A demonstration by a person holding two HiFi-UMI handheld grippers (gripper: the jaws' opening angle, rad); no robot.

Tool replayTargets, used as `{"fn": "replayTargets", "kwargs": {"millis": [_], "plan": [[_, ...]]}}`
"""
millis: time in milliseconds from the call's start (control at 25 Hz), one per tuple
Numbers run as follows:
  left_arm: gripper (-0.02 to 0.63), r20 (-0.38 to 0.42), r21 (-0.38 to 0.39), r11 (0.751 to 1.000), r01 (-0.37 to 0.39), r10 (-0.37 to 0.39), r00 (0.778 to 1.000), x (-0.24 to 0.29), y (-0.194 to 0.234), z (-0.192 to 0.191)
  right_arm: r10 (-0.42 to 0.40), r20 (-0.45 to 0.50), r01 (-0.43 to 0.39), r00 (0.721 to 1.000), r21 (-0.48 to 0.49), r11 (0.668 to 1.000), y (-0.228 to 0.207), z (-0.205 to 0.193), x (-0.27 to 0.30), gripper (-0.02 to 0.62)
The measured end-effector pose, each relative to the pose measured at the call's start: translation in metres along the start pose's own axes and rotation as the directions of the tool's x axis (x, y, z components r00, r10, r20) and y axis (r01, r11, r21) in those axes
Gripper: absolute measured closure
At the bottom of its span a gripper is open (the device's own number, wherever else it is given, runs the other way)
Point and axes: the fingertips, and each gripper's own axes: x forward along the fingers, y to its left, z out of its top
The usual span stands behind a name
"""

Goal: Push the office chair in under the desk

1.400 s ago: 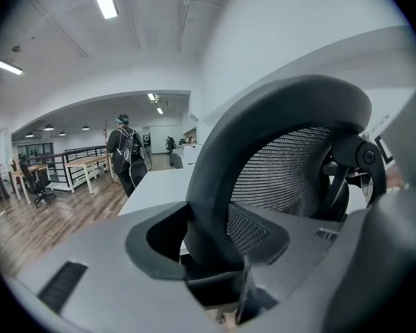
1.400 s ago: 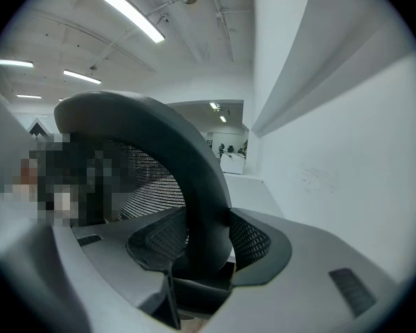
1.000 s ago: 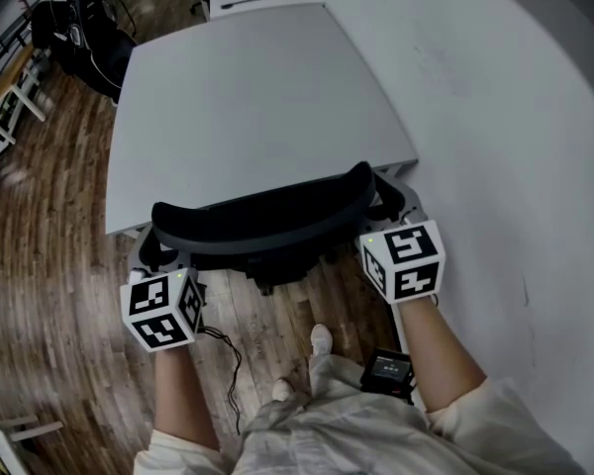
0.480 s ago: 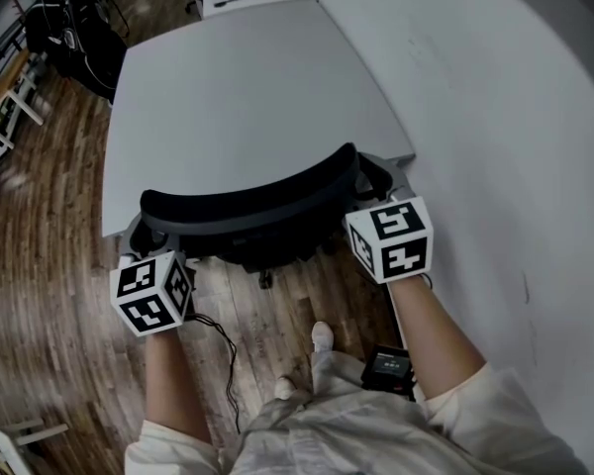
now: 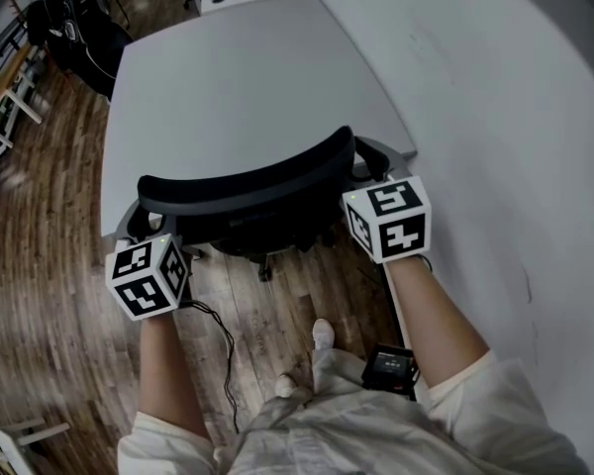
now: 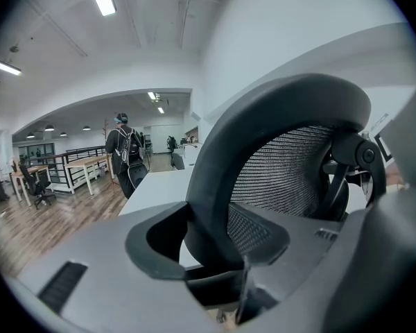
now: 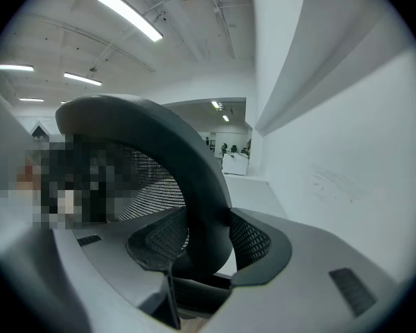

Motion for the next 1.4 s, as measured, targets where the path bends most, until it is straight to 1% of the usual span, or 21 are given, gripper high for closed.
{"fn": "replayTargets", "kwargs": {"millis": [400,760,1400], "plan": [[0.426,-0.004,0.0,1.0,0.003,-0.003,1.0,0.02,0.009,0.006,0.003,-0.01,-0.003,1.0,0.006,1.0,-0.003,0.005,0.022,0.394],[0.426,-0.009,0.005,1.0,0.001,-0.001,1.0,0.025,0.01,0.004,0.027,-0.018,-0.026,0.999,0.012,1.0,-0.005,0.002,0.028,0.394],[0.425,-0.008,0.008,1.0,-0.012,0.012,1.0,0.024,0.01,0.003,0.037,-0.028,-0.037,0.999,0.009,0.999,-0.004,0.001,0.028,0.394]]}}
